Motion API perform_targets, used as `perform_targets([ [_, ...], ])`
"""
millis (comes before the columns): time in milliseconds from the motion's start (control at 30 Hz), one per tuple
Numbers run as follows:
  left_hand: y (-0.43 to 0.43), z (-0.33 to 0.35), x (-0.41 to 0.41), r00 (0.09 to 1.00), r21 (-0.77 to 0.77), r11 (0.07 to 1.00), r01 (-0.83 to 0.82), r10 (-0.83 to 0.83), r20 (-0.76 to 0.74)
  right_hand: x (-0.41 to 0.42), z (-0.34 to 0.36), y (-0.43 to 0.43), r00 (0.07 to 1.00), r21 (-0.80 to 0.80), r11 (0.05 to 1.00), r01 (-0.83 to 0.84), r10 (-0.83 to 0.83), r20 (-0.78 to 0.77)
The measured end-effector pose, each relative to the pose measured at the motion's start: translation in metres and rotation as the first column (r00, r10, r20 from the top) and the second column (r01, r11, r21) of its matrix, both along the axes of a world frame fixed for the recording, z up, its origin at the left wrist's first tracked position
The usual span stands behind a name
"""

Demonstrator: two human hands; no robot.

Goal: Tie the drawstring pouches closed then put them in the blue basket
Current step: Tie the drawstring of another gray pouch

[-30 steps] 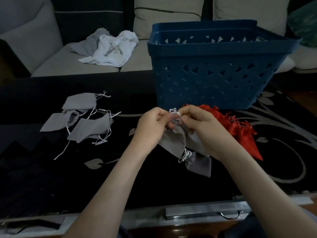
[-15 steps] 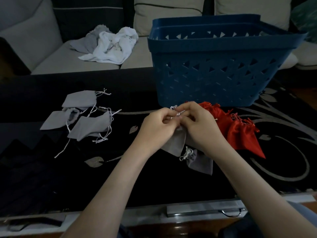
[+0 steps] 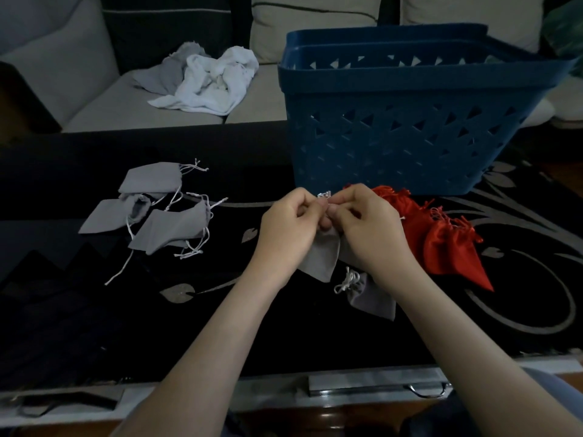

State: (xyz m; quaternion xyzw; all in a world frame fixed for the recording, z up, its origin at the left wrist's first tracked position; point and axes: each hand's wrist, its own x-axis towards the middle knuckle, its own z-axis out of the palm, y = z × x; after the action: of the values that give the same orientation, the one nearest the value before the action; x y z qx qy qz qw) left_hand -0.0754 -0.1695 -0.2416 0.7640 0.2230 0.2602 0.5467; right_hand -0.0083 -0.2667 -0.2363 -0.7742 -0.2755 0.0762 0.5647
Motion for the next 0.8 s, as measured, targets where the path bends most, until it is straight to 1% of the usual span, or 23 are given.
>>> perform_targets([
  [67,0.000,0.001,0.000,1.000,-0.010,1.000,0.004,-0.003,0.012,0.001,-0.001,0.001,1.000,-0.011,1.000,0.025,-0.025,-0.002],
  [133,-0.001,0.002,-0.001,1.000,-0.009,1.000,0.022,-0.022,0.022,0.003,-0.002,0.001,0.999,-0.021,0.999,0.030,-0.031,-0.043],
  [200,-0.001,0.003,-0.002,0.999,0.000,0.999,0.044,-0.044,0.028,0.003,-0.002,0.001,0.995,-0.004,1.000,0.017,-0.017,-0.102],
  [267,-0.002,0.004,-0.002,0.998,0.004,0.998,0.057,-0.057,0.031,0.003,-0.001,-0.001,0.994,0.016,1.000,0.012,-0.010,-0.105],
  [433,-0.005,0.005,0.000,0.998,-0.081,0.996,0.033,-0.029,0.049,-0.002,-0.001,-0.002,0.995,-0.020,0.998,0.063,-0.061,0.085],
  [533,-0.006,0.006,0.001,0.998,-0.093,0.995,0.029,-0.024,0.056,-0.003,-0.002,-0.001,0.993,-0.012,0.998,0.067,-0.065,0.096],
  [567,-0.006,0.007,0.000,0.998,-0.102,0.994,0.031,-0.026,0.056,-0.004,-0.003,-0.001,0.991,-0.005,0.998,0.067,-0.066,0.120],
  [600,-0.007,0.008,0.000,0.998,-0.129,0.991,0.038,-0.031,0.054,-0.004,-0.003,-0.001,0.982,-0.008,0.997,0.071,-0.069,0.178],
  [700,-0.007,0.012,0.001,0.997,-0.317,0.946,0.072,-0.063,0.038,-0.005,-0.009,-0.001,0.921,-0.060,0.992,0.109,-0.078,0.383],
  [733,-0.005,0.012,0.001,0.997,-0.368,0.926,0.082,-0.075,0.034,-0.005,-0.011,-0.001,0.904,-0.074,0.991,0.115,-0.074,0.421],
  [800,-0.003,0.013,0.001,0.995,-0.417,0.904,0.098,-0.095,0.029,-0.004,-0.013,-0.001,0.880,-0.082,0.989,0.121,-0.068,0.471],
])
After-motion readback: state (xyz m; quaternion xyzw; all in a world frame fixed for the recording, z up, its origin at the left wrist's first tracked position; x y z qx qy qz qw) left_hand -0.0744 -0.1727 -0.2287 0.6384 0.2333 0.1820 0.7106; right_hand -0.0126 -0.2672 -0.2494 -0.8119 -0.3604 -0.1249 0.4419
